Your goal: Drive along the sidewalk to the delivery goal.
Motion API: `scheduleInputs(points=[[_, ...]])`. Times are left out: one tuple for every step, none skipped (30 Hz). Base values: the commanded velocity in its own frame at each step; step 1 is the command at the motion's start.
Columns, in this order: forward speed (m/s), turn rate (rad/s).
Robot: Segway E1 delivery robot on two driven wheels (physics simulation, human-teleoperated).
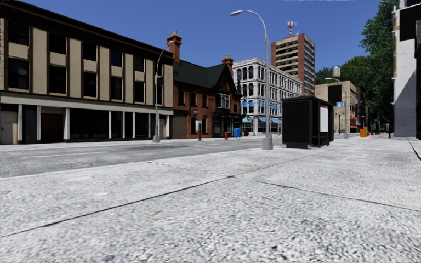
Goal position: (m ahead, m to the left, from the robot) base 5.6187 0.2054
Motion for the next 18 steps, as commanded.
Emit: scheduleInputs(points=[[2.00, -0.30], [2.00, -0.30], [2.00, -0.22], [2.00, 0.00], [2.00, 0.00], [2.00, 0.00], [2.00, 0.00], [2.00, 0.00], [2.00, 0.00], [2.00, 0.00], [2.00, 0.00], [2.00, 0.00], [2.00, 0.00], [2.00, 0.00], [2.00, 0.00], [2.00, 0.00], [2.00, 0.00], [2.00, 0.00]])
